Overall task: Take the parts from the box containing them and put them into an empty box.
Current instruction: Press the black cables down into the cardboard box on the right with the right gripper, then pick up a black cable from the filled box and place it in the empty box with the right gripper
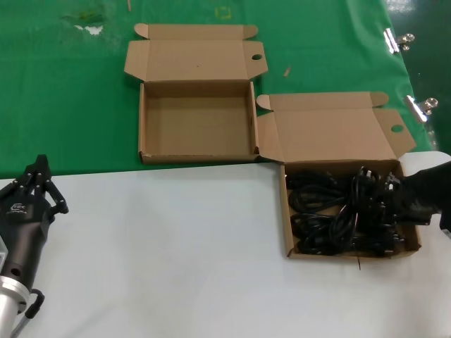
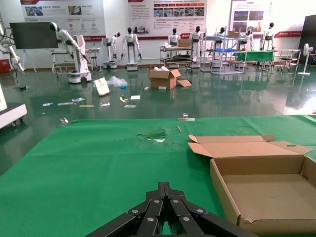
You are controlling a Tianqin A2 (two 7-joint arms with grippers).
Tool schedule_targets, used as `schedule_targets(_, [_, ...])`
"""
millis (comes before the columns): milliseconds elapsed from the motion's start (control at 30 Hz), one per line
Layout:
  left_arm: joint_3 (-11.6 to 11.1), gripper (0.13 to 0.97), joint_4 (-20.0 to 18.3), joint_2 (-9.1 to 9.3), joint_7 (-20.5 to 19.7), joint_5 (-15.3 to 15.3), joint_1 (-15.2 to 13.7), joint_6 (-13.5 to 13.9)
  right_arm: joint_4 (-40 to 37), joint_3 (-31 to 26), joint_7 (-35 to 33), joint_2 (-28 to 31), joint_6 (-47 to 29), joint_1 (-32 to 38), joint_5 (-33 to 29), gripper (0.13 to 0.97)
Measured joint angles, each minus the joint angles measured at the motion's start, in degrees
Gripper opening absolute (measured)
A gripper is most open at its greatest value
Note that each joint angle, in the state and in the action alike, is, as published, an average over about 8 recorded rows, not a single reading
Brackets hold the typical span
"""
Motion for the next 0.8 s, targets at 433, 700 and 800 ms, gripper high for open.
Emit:
schedule_targets(433, [0.00,0.140,0.00,0.00,0.00,0.00,0.00,0.00,5.71,0.97,4.29,2.32,0.39,-2.23,0.62,0.174])
schedule_targets(700, [0.00,0.140,0.00,0.00,0.00,0.00,0.00,0.00,13.89,2.14,14.71,4.80,0.91,-3.80,1.07,0.147])
schedule_targets(800, [0.00,0.140,0.00,0.00,0.00,0.00,0.00,0.00,17.18,2.56,19.84,5.68,1.01,-4.21,1.19,0.146])
